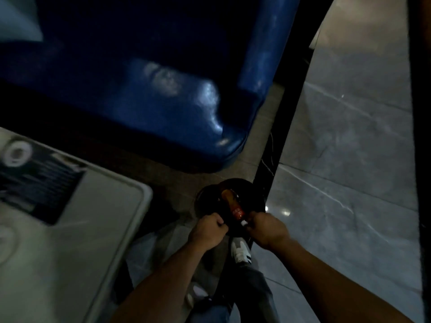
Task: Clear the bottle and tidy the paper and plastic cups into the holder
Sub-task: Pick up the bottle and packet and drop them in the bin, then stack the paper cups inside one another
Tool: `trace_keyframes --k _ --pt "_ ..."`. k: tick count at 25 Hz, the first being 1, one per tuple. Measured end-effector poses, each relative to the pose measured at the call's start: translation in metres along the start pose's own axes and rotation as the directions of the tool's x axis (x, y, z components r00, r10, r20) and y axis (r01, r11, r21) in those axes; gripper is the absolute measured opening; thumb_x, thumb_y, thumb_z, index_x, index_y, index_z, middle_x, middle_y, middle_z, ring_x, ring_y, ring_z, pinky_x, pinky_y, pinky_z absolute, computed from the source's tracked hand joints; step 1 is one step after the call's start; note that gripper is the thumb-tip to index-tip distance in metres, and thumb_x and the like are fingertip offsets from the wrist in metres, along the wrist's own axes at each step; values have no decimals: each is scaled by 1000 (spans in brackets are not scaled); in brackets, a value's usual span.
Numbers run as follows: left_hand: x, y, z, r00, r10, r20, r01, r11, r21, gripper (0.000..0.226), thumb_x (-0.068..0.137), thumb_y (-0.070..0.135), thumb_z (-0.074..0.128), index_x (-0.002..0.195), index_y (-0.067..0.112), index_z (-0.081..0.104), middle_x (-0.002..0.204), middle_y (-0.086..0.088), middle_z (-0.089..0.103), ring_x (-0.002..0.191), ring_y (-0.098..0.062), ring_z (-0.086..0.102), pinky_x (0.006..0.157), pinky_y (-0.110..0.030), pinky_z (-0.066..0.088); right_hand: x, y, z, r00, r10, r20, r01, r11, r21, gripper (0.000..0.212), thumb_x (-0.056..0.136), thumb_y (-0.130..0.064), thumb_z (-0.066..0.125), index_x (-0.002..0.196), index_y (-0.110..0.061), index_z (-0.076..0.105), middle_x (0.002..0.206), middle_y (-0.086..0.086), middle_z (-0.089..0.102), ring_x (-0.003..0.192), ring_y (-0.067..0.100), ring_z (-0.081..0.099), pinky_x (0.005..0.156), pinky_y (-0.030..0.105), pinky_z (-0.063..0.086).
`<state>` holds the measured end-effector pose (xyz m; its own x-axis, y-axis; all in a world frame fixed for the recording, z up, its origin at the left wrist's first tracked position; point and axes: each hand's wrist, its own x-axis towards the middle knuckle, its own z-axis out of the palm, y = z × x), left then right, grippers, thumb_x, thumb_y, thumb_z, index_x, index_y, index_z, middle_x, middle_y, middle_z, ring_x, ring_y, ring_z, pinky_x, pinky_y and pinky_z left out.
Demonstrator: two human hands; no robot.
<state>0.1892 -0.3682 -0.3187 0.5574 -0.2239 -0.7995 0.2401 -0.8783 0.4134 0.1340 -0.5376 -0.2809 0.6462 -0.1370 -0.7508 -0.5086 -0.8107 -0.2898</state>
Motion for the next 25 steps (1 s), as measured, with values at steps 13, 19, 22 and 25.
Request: trace_keyframes --k 13,19,22,25 --pt "-274 22 -93 903 347 -253 -354 935 19 30 85 46 54 108 28 62 94 16 62 93 -7 64 86 -36 53 -242 -85 -114 895 -365 -257 350 931 -103 23 93 -32 49 107 -23 65 109 2 64 96 18 61 83 38 52" --pt "-339 -8 -90 811 375 -449 -426 905 -14 34 90 35 56 117 15 64 117 -4 64 105 -15 63 92 -23 45 -275 -97 -113 814 -549 -189 509 832 -222 29 97 -32 49 123 -27 60 120 -4 59 107 13 57 90 29 48" --pt "-368 -30 -84 769 353 -533 -435 900 -31 31 91 25 60 117 8 67 119 -9 64 110 -20 61 96 -27 45 -275 -108 -107 777 -620 -109 574 769 -280 26 97 -34 49 119 -28 61 119 -5 59 107 13 58 90 30 48" --pt "-386 -57 -77 740 291 -606 -407 912 -58 28 91 16 65 117 6 67 121 -14 64 112 -22 60 98 -28 44 -269 -128 -100 739 -672 49 644 683 -344 25 97 -38 48 118 -30 60 117 -7 59 106 13 58 89 30 48"
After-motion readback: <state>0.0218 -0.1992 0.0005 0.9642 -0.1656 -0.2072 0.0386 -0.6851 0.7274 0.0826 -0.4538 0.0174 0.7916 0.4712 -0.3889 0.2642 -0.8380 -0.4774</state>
